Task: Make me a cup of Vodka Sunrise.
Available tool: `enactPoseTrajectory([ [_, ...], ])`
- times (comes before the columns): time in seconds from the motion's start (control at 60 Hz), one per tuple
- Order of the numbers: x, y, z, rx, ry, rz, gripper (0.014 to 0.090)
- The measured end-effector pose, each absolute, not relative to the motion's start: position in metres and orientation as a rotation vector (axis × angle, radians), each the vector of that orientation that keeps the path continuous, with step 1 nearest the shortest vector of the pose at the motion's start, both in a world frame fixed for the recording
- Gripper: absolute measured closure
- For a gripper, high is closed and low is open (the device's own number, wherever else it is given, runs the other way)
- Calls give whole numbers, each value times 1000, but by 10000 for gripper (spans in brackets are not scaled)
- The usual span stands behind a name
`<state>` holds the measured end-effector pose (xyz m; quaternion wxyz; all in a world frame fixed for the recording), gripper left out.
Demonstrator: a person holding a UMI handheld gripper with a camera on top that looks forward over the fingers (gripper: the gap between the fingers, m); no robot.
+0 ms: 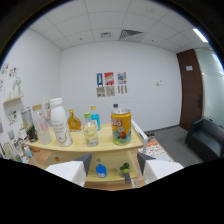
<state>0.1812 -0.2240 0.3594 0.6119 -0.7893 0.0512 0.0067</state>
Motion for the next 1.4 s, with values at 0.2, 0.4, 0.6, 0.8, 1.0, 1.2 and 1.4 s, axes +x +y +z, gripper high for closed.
enactPoseTrajectory([
  [0.2,206,-154,381,-1772,78,-8,194],
  [0.4,212,-112,379,-1783,50,24,297],
  [0.6,211,-104,377,-1779,30,17,515],
  [0.8,211,-108,380,-1782,50,28,532],
  [1.0,208,-148,410,-1723,51,6,540],
  [1.2,188,-209,388,-1729,31,-3,543],
  [1.4,149,-236,282,-1877,46,52,542],
])
